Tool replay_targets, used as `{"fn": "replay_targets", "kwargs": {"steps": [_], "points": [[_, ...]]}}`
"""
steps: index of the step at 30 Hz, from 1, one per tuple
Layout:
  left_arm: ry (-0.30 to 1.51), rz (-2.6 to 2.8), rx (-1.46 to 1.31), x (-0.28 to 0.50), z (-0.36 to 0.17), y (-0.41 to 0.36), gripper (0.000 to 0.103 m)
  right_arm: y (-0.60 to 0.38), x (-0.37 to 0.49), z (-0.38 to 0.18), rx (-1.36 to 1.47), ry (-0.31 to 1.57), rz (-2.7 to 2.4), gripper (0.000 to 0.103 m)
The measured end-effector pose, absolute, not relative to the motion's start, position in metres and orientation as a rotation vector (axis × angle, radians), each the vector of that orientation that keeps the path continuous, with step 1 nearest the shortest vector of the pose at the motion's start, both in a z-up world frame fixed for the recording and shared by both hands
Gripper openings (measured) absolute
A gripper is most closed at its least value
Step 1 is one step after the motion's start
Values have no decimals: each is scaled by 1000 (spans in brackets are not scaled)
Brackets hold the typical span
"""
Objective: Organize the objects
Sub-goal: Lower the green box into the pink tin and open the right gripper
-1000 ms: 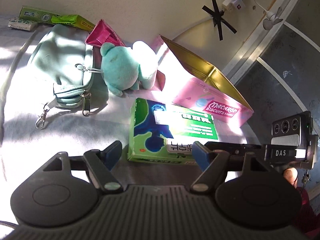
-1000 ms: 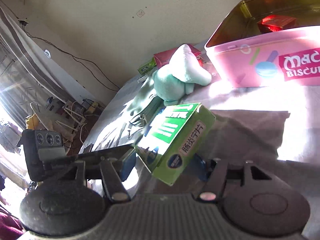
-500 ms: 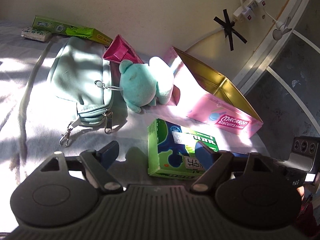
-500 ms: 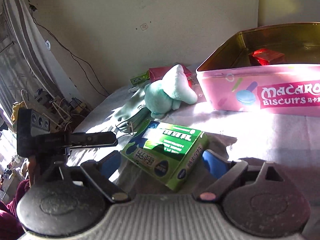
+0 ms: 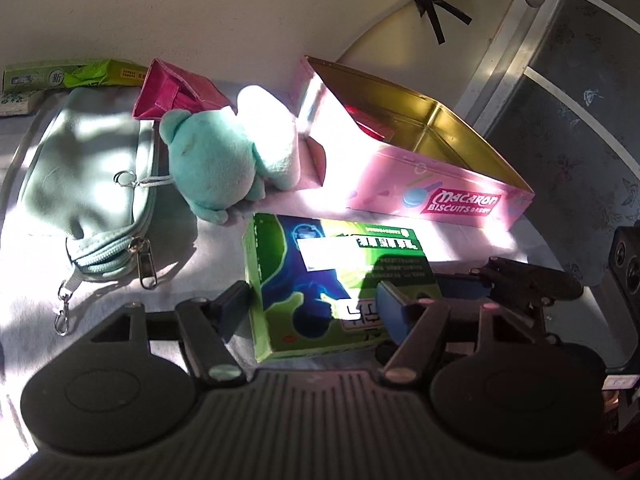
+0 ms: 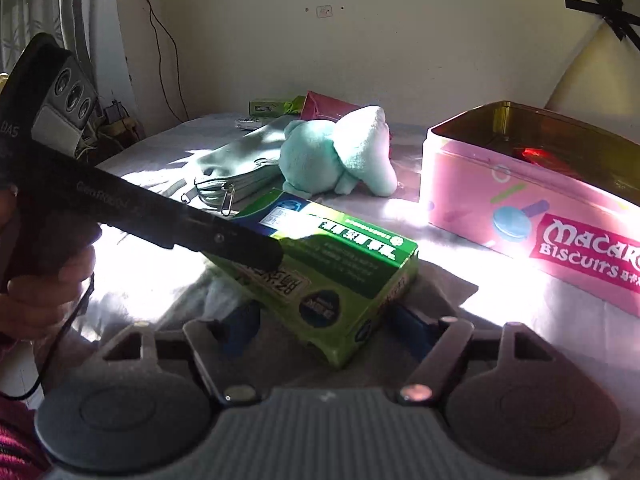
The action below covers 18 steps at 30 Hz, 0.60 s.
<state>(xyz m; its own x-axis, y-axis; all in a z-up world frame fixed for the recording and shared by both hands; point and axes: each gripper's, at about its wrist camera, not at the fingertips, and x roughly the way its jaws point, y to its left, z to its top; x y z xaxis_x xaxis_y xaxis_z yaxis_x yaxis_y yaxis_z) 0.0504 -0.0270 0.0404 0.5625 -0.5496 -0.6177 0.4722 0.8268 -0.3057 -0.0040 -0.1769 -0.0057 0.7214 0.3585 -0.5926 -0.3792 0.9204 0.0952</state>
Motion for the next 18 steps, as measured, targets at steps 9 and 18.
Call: {"fn": "replay_targets", "kwargs": {"steps": [9, 18], "points": [[572, -741, -25, 87, 108, -113, 73, -249, -4, 50, -13, 393, 228, 74], [637, -756, -65, 149, 83, -201, 74, -301, 35, 32, 3, 427, 9, 78]]}}
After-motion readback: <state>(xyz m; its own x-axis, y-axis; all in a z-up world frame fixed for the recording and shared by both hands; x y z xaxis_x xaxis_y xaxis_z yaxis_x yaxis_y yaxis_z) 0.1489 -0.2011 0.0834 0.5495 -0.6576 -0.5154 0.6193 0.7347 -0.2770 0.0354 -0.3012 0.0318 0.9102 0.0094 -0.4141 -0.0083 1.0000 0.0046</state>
